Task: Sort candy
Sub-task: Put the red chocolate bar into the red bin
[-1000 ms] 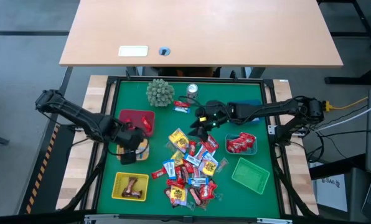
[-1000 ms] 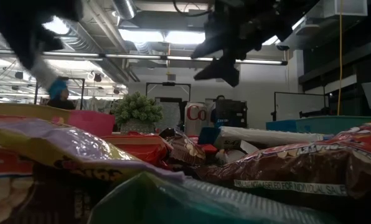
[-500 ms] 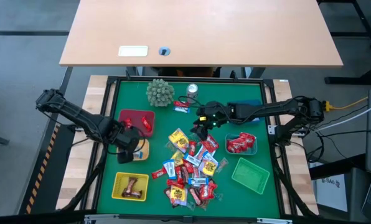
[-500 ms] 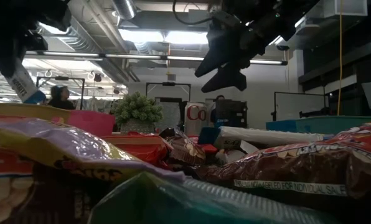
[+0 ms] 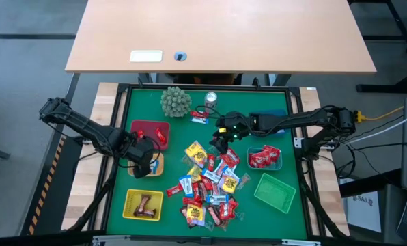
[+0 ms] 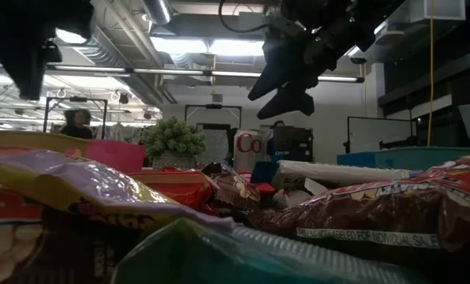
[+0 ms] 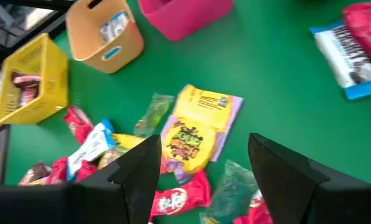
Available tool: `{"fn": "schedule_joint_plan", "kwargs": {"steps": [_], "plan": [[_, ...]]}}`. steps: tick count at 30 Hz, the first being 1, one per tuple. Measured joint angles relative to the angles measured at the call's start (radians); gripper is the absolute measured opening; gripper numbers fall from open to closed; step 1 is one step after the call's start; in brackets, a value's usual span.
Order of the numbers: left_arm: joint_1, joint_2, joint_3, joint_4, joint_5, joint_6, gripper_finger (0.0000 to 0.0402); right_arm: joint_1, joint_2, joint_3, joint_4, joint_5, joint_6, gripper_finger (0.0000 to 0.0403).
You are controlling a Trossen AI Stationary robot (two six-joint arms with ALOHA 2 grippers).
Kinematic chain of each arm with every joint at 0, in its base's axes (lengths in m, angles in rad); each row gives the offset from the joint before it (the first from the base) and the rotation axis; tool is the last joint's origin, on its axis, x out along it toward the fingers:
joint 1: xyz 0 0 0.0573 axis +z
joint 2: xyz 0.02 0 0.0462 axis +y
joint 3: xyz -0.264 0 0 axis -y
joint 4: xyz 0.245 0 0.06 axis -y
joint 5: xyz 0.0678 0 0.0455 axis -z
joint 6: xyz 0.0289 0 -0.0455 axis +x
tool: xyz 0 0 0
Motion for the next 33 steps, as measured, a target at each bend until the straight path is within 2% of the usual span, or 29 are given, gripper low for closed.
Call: {"fn": "schedule_joint_plan", "kwargs": {"steps": [11, 15, 22, 29, 33], "plan": [[0.0, 0.0, 0.0, 0.191, -0.261, 0.003, 0.0115, 0.0, 0.0, 0.0, -0.092, 0.193, -0.001, 0.0238], [0.0, 0.0, 0.0, 0.247, -0.321, 0.003, 0.0115, 0.0, 0.023, 0.0, -0.104, 0.235, -0.001, 0.0238], [0.0, 0.0, 0.0, 0.275, -0.333, 0.003, 0.0115, 0.001, 0.106, 0.0, -0.1, 0.235, 0.004, 0.0238], [0.0, 0.0, 0.0, 0.275, -0.333, 0.003, 0.0115, 0.001, 0.173, 0.0, -0.104, 0.121, 0.014, 0.0238], [0.0, 0.0, 0.0, 0.276, -0.333, 0.003, 0.0115, 0.012, 0.18, 0.0, -0.119, 0.125, 0.014, 0.0238]]}}
